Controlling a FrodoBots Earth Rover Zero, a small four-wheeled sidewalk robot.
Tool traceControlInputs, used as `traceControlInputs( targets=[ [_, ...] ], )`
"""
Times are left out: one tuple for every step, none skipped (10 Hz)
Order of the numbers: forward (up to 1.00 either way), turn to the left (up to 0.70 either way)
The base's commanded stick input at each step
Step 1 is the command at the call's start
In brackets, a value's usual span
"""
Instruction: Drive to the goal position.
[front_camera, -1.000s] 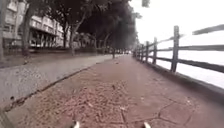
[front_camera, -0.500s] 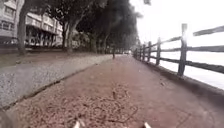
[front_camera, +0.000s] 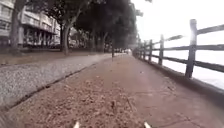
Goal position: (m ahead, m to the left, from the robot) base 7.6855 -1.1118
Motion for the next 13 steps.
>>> traceControlInputs(
  targets=[
    [0.7, 0.0],
    [0.7, 0.0],
    [0.7, 0.0],
    [0.7, 0.0],
    [0.7, 0.0],
    [0.7, 0.0],
    [0.7, 0.0],
    [0.7, 0.0],
    [0.7, 0.0],
    [0.7, 0.0],
    [0.7, 0.0],
    [0.7, 0.0],
    [0.7, 0.0]
  ],
)
